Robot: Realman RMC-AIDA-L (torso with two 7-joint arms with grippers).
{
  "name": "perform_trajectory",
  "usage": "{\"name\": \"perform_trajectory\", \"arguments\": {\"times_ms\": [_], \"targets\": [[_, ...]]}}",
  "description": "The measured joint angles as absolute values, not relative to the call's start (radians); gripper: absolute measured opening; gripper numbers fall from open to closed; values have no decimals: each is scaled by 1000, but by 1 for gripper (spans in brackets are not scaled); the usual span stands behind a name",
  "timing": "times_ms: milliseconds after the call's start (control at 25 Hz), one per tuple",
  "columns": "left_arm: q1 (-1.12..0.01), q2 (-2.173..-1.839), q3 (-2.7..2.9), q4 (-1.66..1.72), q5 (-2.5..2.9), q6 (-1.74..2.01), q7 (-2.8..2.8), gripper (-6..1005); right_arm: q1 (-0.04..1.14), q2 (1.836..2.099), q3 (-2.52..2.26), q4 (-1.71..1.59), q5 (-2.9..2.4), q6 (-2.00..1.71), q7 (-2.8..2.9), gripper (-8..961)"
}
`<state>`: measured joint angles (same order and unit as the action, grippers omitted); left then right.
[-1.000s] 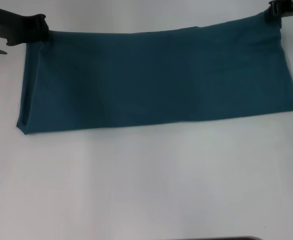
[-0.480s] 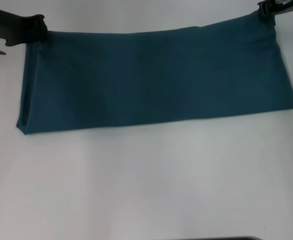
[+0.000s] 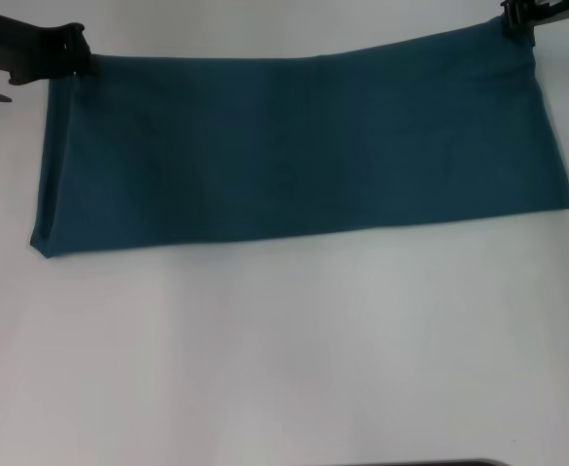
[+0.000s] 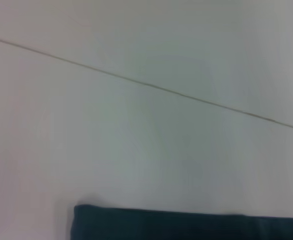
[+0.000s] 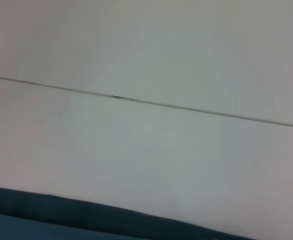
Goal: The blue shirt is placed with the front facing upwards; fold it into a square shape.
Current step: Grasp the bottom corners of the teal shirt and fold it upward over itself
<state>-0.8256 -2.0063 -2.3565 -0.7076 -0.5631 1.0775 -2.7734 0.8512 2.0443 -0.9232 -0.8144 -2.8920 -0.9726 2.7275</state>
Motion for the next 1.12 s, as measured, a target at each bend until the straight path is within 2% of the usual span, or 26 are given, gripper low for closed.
{"name": "perform_trajectory", "arguments": {"times_ms": [200,440,720,880,1000,1120], "targets": [[-828,-2006,-2357,-707,-563,1087,-2776,1,852,2043,-925,-812,-2892,-968,2724,82],[-820,-2004,-2353,-715,-555,1101,-2814,2,871,2018,-929,-803,-2892,-959,2716,133],[-801,-2013,-2365,-736,-549,1094,-2825,131,888,1997,-930,-779,-2907,-965,2719,192],[-776,-2028,-2374,-786,-557,1088,-2826,204,885,1995,-934,-768,-2931,-982,2724,350],[-754,-2035,-2378,-826,-575,1084,-2826,423,874,1987,-919,-773,-2930,-1005,2726,478],[-738,-2037,-2395,-856,-596,1087,-2821,550,863,1980,-887,-790,-2926,-1030,2722,626]]}}
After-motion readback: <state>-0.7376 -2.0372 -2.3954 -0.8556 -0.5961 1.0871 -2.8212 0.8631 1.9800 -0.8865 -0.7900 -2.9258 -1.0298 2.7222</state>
